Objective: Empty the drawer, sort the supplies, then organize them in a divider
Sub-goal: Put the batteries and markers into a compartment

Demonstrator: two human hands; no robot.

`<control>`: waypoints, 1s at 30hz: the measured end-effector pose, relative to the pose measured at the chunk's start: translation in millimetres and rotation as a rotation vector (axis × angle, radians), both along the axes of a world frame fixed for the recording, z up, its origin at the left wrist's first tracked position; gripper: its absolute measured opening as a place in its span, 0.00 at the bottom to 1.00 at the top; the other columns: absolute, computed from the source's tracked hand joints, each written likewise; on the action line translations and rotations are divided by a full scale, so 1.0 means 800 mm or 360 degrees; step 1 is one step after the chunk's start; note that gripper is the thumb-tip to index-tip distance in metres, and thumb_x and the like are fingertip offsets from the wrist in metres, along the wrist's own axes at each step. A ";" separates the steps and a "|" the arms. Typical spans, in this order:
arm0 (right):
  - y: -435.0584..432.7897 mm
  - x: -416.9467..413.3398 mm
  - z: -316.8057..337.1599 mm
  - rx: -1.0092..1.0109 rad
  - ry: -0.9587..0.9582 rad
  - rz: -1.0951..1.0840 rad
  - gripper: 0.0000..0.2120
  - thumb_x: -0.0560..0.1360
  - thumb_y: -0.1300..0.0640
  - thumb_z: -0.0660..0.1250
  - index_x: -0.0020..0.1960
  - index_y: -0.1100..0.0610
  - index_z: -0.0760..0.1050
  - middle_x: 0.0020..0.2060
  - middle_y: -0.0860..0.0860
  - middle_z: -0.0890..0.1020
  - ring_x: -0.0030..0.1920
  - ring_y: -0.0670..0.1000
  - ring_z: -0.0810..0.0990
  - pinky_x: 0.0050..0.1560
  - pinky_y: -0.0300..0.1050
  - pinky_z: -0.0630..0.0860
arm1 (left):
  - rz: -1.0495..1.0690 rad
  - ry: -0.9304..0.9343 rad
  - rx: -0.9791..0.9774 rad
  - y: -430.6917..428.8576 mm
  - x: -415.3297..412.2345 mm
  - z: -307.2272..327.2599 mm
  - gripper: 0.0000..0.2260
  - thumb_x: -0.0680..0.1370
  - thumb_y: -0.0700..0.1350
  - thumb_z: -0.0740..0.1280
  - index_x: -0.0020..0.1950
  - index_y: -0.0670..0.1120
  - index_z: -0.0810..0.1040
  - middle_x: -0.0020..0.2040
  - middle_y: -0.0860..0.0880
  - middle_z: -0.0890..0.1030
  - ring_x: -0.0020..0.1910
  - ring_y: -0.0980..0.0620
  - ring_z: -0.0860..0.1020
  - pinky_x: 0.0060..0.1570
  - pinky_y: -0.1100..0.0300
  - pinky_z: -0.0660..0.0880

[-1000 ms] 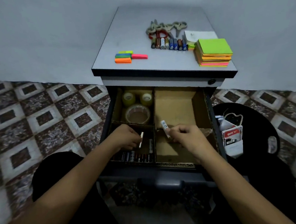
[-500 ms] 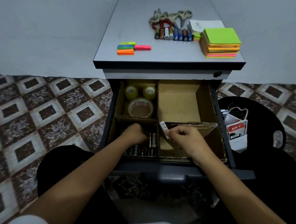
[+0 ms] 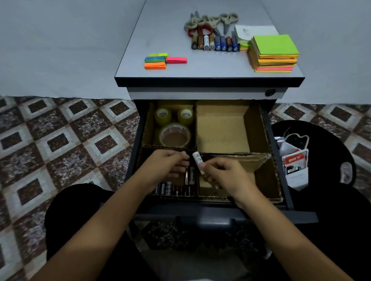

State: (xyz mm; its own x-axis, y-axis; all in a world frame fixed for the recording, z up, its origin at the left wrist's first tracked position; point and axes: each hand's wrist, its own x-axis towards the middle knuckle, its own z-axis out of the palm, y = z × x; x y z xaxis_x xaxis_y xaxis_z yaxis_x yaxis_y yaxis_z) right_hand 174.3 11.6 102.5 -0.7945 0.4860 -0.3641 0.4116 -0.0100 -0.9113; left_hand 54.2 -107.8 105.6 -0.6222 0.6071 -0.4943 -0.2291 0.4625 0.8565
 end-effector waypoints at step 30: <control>0.090 0.045 -0.043 0.1759 -0.0379 -0.0129 0.26 0.77 0.50 0.54 0.63 0.69 0.73 0.65 0.70 0.70 0.66 0.69 0.69 0.65 0.64 0.67 | -0.0301 0.0441 -0.0583 0.022 -0.029 -0.051 0.09 0.76 0.40 0.68 0.35 0.45 0.76 0.33 0.48 0.77 0.32 0.53 0.75 0.35 0.61 0.71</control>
